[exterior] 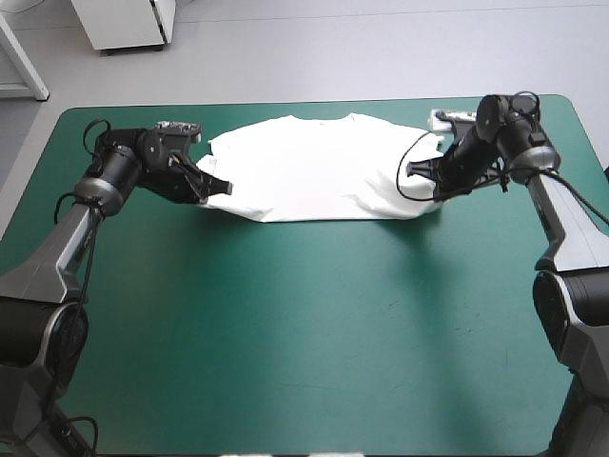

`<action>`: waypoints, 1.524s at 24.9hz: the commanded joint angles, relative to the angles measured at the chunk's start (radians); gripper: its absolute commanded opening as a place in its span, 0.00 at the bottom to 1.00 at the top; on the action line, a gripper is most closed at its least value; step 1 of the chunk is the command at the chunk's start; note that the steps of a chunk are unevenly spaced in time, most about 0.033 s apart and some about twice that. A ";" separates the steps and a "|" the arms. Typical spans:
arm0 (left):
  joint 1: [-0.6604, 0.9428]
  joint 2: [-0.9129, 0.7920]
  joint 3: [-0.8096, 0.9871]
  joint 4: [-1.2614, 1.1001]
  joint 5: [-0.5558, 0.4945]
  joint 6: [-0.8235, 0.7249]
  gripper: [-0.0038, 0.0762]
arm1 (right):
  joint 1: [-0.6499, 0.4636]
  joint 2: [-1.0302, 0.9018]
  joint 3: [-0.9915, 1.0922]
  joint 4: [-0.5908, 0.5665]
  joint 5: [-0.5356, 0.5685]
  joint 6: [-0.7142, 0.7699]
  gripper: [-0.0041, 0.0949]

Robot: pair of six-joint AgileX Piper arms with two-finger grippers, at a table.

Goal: Fold the cloth

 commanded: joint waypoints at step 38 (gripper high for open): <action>-0.001 -0.644 0.424 -0.010 0.307 0.052 0.61 | -0.001 -0.700 0.665 -0.031 -0.024 -0.026 0.55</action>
